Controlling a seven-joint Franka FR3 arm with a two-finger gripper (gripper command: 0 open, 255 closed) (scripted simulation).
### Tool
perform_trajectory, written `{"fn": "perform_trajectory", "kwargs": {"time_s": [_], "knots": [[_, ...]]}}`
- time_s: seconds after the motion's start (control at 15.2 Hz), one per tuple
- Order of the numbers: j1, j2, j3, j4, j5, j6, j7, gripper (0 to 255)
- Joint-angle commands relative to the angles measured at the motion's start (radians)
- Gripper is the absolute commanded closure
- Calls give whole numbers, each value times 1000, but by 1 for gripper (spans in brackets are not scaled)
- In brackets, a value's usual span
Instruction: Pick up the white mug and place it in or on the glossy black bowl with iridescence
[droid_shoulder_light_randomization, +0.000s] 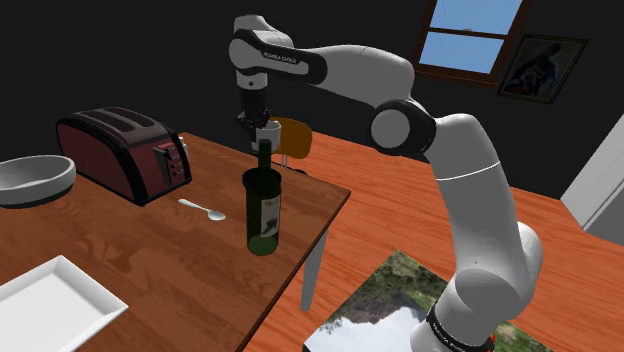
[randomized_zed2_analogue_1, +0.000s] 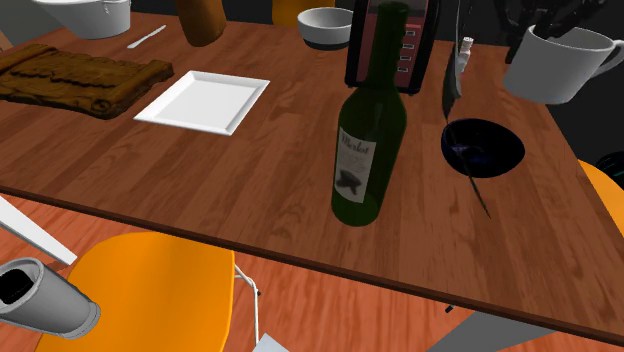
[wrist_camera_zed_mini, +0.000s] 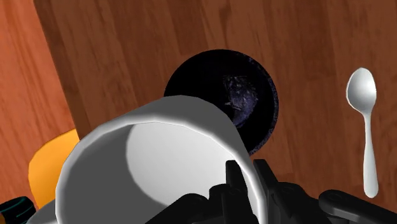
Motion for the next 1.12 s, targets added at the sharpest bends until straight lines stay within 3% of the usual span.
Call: {"fn": "perform_trajectory", "kwargs": {"time_s": [0.0, 0.86, 1.06], "knots": [[-11, 1, -2, -15, 0, 17, -10, 255], [-50, -49, 3, -284, 6, 232, 12, 255], [-51, -49, 3, -284, 6, 232, 12, 255]]}}
